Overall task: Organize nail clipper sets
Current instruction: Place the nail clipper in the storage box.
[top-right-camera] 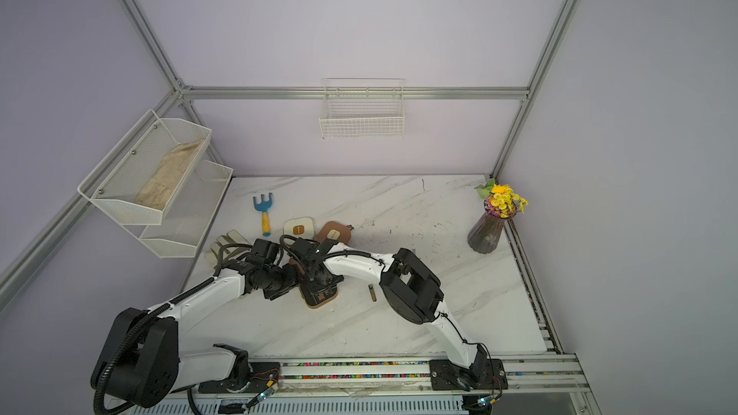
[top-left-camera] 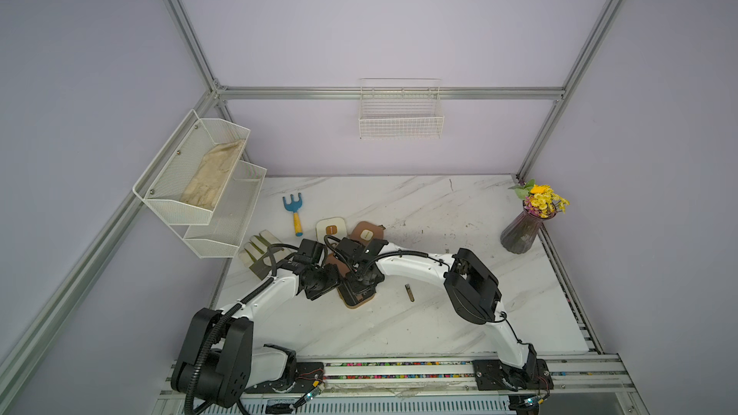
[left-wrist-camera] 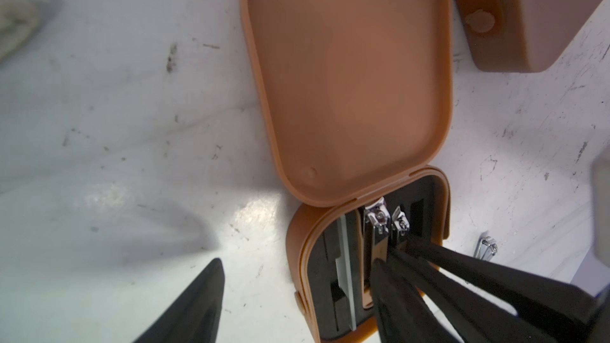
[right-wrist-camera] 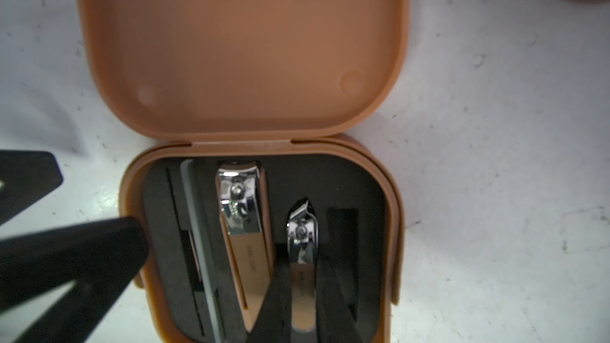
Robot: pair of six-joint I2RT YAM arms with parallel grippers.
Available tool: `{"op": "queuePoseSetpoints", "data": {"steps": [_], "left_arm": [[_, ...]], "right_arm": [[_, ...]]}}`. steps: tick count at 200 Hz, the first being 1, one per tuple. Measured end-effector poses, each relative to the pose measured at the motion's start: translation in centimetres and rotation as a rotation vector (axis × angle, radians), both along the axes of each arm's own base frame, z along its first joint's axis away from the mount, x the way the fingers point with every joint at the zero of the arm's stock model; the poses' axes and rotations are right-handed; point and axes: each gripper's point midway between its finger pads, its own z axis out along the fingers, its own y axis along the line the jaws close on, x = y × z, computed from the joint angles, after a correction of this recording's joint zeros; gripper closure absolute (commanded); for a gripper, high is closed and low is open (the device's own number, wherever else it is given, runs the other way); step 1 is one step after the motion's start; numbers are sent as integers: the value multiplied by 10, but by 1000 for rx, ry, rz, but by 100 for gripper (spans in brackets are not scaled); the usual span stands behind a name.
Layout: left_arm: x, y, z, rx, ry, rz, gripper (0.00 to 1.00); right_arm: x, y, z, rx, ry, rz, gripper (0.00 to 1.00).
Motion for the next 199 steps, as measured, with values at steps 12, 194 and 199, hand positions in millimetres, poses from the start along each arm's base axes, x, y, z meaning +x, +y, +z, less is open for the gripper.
{"op": "queuePoseSetpoints", "data": {"steps": [12,194,199], "left_arm": [[-2,0,-1,-1,6,-1,31],[-6,0,-7,-6,15,-3,31],[-7,0,-8,-6,18,-3,31]], "right_arm": [[0,0,-1,-3,1,0,95],[4,0,-1,-13,-10,-18,91],[4,0,-1,-13,-12,-19,92]]}}
